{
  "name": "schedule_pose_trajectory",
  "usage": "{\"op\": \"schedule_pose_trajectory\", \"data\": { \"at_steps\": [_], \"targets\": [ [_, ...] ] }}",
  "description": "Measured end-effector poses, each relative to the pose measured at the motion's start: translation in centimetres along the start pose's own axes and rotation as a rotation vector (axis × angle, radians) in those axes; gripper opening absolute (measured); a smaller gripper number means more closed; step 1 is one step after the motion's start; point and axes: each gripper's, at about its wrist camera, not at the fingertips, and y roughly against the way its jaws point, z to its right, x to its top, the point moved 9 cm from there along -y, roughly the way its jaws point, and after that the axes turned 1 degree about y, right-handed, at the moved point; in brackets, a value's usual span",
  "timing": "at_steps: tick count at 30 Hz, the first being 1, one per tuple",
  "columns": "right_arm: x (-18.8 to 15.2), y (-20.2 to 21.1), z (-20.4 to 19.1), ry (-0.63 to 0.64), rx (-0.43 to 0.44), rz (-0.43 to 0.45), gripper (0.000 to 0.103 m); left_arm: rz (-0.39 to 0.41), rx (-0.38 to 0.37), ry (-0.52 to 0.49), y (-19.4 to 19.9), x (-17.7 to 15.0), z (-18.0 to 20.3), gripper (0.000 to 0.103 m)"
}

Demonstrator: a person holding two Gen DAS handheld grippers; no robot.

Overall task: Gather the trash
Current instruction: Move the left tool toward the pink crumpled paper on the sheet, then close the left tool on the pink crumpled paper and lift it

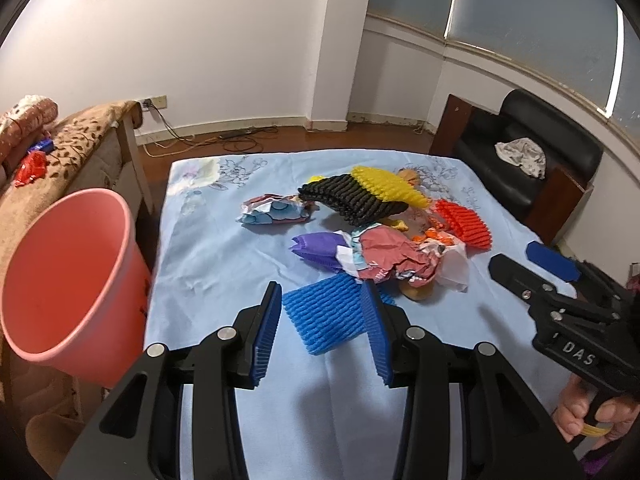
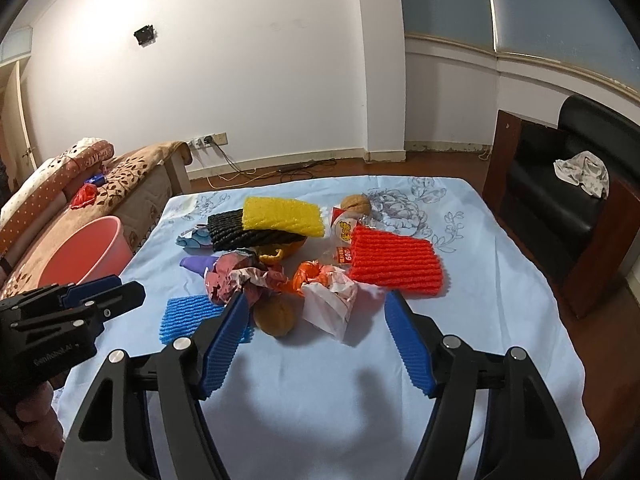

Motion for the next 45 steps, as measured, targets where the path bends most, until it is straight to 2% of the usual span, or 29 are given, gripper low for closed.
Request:
{"op": "schedule_pose_trajectory", "data": {
  "at_steps": [8, 18, 24, 30, 33, 35, 36, 38, 45],
  "targets": [
    [-0.5, -1.3, 0.5, -0.022, 0.023, -0.029, 0.067, -0.018, -0.097, 0.009, -0.1, 0.1, 1.6, 0.042],
    [-1.5, -3.0, 1.6, -0.042, 0.061, -0.083, 0.065, -0.068, -0.129, -0.041, -1.6, 1.2, 4.7, 0.042],
    [-1.7, -3.2, 2.8, -0.050, 0.061, -0.089, 0.065, -0.104, -0.099, -0.090, -3.7, 1.6, 7.2, 0.042],
    [-1.9, -3.8, 3.9, -0.095, 0.089, -0.112, 0.065, -0.159, -0.014, -0.089, -6.1, 1.2, 7.1, 0.042],
    [-2.1, -4.3, 3.7, -0.123, 0.120, -0.129, 0.065, -0.151, 0.011, -0.097, -6.3, 1.4, 6.7, 0.042],
    [-2.0, -4.7, 3.4, -0.134, 0.141, -0.138, 0.065, -0.143, 0.007, -0.099, -6.0, 1.4, 6.5, 0.042],
    [-2.0, -4.9, 3.2, -0.136, 0.148, -0.140, 0.065, -0.133, 0.008, -0.102, -5.8, 1.5, 6.4, 0.033],
    [-1.8, -5.4, 2.8, -0.142, 0.164, -0.148, 0.065, -0.134, 0.002, -0.109, -5.6, 1.5, 6.2, 0.028],
    [-1.4, -7.0, 1.9, -0.163, 0.202, -0.176, 0.065, -0.138, -0.043, -0.102, -4.0, 1.4, 5.4, 0.023]
  ]
}}
